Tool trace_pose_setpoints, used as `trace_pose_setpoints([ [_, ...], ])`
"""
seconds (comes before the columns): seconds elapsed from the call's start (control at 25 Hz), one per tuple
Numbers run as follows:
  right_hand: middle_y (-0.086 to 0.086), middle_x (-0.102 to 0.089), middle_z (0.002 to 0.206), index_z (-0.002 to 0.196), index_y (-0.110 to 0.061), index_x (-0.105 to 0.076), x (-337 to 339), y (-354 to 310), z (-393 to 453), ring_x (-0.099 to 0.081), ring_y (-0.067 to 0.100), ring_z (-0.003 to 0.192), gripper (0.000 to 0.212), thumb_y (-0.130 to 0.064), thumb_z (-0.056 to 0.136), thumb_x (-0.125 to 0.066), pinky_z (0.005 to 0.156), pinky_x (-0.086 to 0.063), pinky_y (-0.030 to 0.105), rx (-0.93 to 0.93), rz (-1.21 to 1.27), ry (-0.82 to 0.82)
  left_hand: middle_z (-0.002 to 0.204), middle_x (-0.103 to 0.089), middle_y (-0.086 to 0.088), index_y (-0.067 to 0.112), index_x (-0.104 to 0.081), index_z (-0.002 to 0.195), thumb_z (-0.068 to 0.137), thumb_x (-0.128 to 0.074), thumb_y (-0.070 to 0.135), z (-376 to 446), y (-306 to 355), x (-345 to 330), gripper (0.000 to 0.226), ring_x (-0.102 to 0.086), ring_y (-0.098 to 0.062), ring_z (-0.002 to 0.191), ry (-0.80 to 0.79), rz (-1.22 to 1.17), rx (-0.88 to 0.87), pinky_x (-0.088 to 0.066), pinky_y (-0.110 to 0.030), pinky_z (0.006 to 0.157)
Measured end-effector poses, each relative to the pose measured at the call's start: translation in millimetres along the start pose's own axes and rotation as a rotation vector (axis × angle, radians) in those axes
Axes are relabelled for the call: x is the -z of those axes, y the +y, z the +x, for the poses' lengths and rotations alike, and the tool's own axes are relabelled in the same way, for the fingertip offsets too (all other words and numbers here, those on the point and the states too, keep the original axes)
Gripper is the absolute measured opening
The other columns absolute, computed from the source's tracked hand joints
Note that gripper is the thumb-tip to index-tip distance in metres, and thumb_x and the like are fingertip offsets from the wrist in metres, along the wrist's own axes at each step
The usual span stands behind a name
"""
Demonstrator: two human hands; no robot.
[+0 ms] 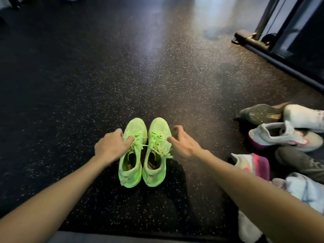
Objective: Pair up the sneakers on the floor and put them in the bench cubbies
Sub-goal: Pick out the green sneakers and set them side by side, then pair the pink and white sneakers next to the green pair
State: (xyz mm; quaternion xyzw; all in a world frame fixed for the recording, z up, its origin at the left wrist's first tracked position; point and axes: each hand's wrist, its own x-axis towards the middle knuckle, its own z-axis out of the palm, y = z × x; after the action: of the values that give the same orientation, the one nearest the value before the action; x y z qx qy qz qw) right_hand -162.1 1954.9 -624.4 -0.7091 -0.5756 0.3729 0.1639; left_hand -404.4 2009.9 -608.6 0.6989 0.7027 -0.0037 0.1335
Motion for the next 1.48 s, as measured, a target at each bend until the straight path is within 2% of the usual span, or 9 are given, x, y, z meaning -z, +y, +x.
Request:
trace_pose_setpoints([
  [0.16, 0.005, -0.057, 0.131, 0.127, -0.019, -0.043, 62.1, 28.8, -19.1, -0.056, 0.022, 0.111, 0.048, -0.048, 0.088, -0.044, 0.095, -0.045, 0.040, -0.065, -0.059, 0.171, 0.076, -0.059, 0.004, 0.022, -0.051, 0.078, 0.085, -0.053, 0.052, -3.3, 70.5, 9.5, 0.031, -0.058, -0.020, 0.072, 0.081, -0.140, -0.257, -0.047, -0.033, 0.062],
  [0.36, 0.011, -0.060, 0.119, 0.111, -0.012, -0.054, 128.8, 92.1, -61.3, -0.056, 0.027, 0.110, 0.028, -0.031, 0.092, -0.046, 0.092, -0.042, 0.036, -0.194, -0.161, 0.330, 0.088, -0.066, -0.001, 0.022, -0.059, 0.084, 0.084, -0.055, 0.049, -15.9, 169.2, -14.4, 0.027, -0.060, -0.026, 0.088, -0.054, -0.165, -0.452, -0.048, -0.034, 0.075],
  [0.56, 0.020, -0.062, 0.113, 0.094, -0.014, -0.048, 156.3, 160.8, -117.7, -0.058, 0.033, 0.106, 0.007, -0.020, 0.093, -0.044, 0.080, -0.039, 0.032, -0.335, -0.271, 0.273, 0.105, -0.070, -0.004, 0.023, -0.066, 0.095, 0.084, -0.057, 0.050, -38.1, 246.0, -61.6, 0.031, -0.063, -0.025, 0.100, -0.302, -0.136, -0.625, -0.050, -0.033, 0.084],
  [0.68, 0.015, -0.062, 0.119, 0.101, -0.016, -0.051, 152.2, 198.4, -142.6, -0.058, 0.032, 0.109, 0.016, -0.025, 0.093, -0.041, 0.089, -0.045, 0.038, -0.422, -0.329, 0.188, 0.109, -0.070, -0.003, 0.019, -0.068, 0.102, 0.086, -0.061, 0.050, -54.4, 271.9, -92.8, 0.035, -0.062, -0.023, 0.104, -0.422, -0.126, -0.711, -0.047, -0.029, 0.083],
  [0.84, 0.013, -0.060, 0.125, 0.115, -0.011, -0.056, 145.3, 224.8, -162.5, -0.056, 0.030, 0.113, 0.028, -0.022, 0.093, -0.040, 0.096, -0.044, 0.041, -0.487, -0.349, 0.149, 0.083, -0.060, -0.005, 0.014, -0.059, 0.081, 0.089, -0.061, 0.053, -73.4, 293.6, -125.3, 0.040, -0.060, -0.026, 0.087, -0.599, -0.167, -0.732, -0.038, -0.029, 0.069],
  [1.0, 0.010, -0.061, 0.126, 0.118, -0.014, -0.057, 143.4, 234.7, -167.6, -0.055, 0.029, 0.116, 0.031, -0.019, 0.093, -0.039, 0.099, -0.044, 0.041, -0.464, -0.371, 0.173, 0.106, -0.068, -0.005, 0.010, -0.069, 0.104, 0.088, -0.064, 0.051, -81.0, 300.3, -157.0, 0.044, -0.063, -0.023, 0.104, -0.753, -0.357, -0.604, -0.046, -0.029, 0.081],
  [1.16, 0.008, -0.059, 0.130, 0.123, -0.015, -0.056, 145.2, 242.8, -167.5, -0.054, 0.026, 0.119, 0.034, -0.019, 0.093, -0.041, 0.101, -0.043, 0.039, -0.470, -0.331, 0.192, 0.097, -0.071, -0.005, 0.015, -0.065, 0.084, 0.086, -0.075, 0.029, -86.7, 305.9, -163.5, 0.017, -0.067, -0.020, 0.095, -0.868, -0.678, -0.407, -0.053, -0.034, 0.084],
  [1.28, 0.008, -0.058, 0.132, 0.125, -0.014, -0.055, 148.0, 243.8, -166.0, -0.054, 0.025, 0.120, 0.035, -0.017, 0.093, -0.043, 0.102, -0.043, 0.038, -0.472, -0.316, 0.201, 0.104, -0.069, -0.011, 0.011, -0.063, 0.092, 0.086, -0.075, 0.022, -85.9, 314.6, -153.1, 0.018, -0.066, -0.026, 0.101, -0.856, -0.739, -0.367, -0.052, -0.040, 0.089],
  [1.48, 0.011, -0.058, 0.131, 0.126, -0.013, -0.054, 156.7, 236.3, -158.4, -0.055, 0.026, 0.119, 0.035, -0.013, 0.092, -0.044, 0.101, -0.044, 0.039, -0.453, -0.293, 0.251, 0.108, -0.071, -0.011, 0.010, -0.065, 0.105, 0.069, -0.080, 0.038, -74.3, 317.6, -120.7, 0.049, -0.066, -0.028, 0.104, -0.778, -0.725, -0.468, -0.052, -0.048, 0.094],
])
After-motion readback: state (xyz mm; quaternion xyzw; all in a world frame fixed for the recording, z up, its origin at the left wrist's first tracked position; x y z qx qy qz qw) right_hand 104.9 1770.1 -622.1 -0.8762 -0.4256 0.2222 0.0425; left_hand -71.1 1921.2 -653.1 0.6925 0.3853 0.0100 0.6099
